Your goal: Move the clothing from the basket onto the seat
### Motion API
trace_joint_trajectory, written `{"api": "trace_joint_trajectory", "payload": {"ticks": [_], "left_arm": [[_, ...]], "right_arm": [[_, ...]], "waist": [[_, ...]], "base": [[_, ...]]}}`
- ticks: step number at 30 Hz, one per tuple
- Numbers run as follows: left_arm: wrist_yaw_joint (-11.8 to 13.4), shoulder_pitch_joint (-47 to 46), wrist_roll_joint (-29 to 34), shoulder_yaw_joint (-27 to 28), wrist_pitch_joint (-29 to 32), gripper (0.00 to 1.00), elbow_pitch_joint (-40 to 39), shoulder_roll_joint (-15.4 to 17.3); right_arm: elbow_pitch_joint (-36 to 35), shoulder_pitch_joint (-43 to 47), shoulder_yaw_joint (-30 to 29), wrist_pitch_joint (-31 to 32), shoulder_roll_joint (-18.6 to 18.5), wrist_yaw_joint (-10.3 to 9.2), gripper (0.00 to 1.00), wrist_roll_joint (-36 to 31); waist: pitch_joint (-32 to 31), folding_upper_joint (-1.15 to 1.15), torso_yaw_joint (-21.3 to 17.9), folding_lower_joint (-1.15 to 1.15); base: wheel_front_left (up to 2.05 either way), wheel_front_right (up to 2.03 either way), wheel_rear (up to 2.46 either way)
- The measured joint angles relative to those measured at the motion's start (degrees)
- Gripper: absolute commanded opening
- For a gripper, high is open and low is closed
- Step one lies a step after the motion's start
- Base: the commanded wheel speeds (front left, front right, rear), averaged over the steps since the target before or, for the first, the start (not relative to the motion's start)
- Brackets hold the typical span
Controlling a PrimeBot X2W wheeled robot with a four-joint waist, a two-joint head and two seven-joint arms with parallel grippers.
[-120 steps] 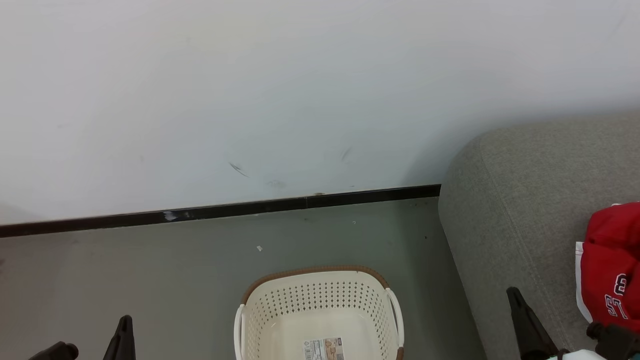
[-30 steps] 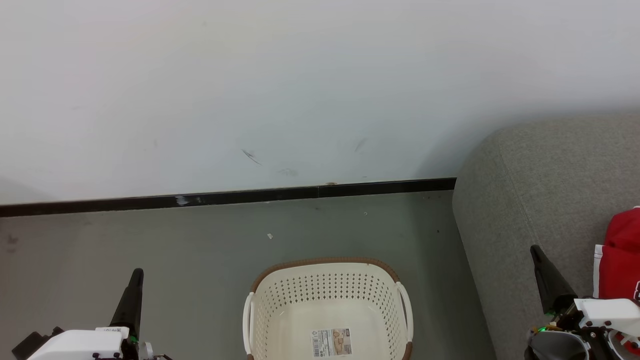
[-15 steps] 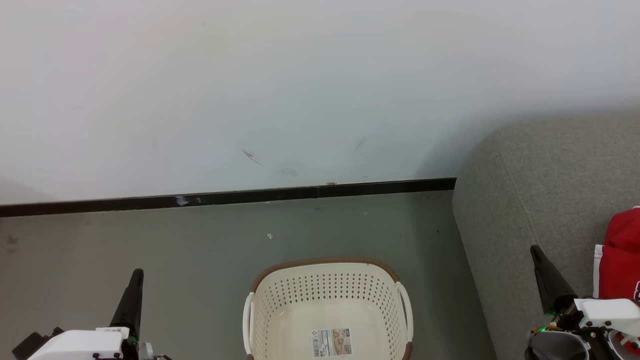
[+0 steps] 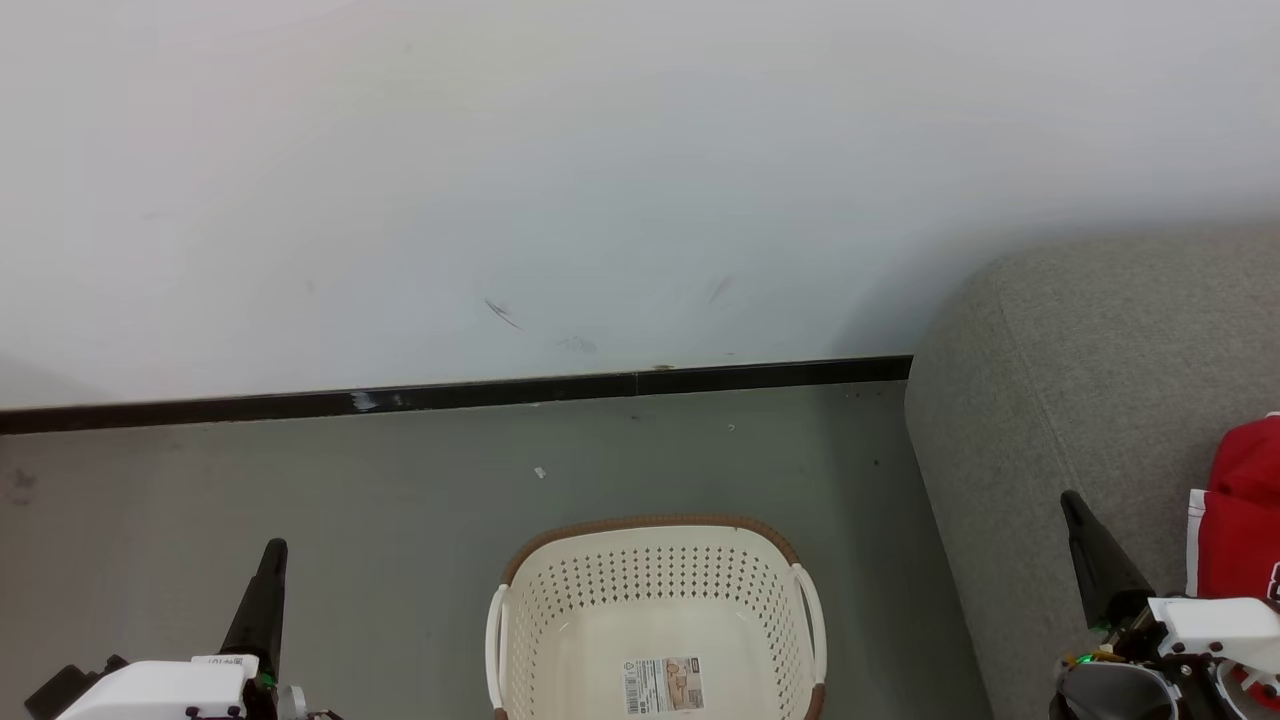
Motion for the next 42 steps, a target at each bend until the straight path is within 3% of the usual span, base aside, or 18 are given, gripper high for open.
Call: {"api": "trace_joint_trajectory", "payload": {"ticks": [42], "left_arm": [[-0.1,0.0,0.0,0.0,0.0,0.0,0.2,0.0]], "right_arm": [[0.1,0.0,0.1,0.0,-0.1,0.0,0.0,0.0]], "waist": [[0.0,0.0,0.0,-0.01]], "base": [[0.0,0.0,0.0]]}}
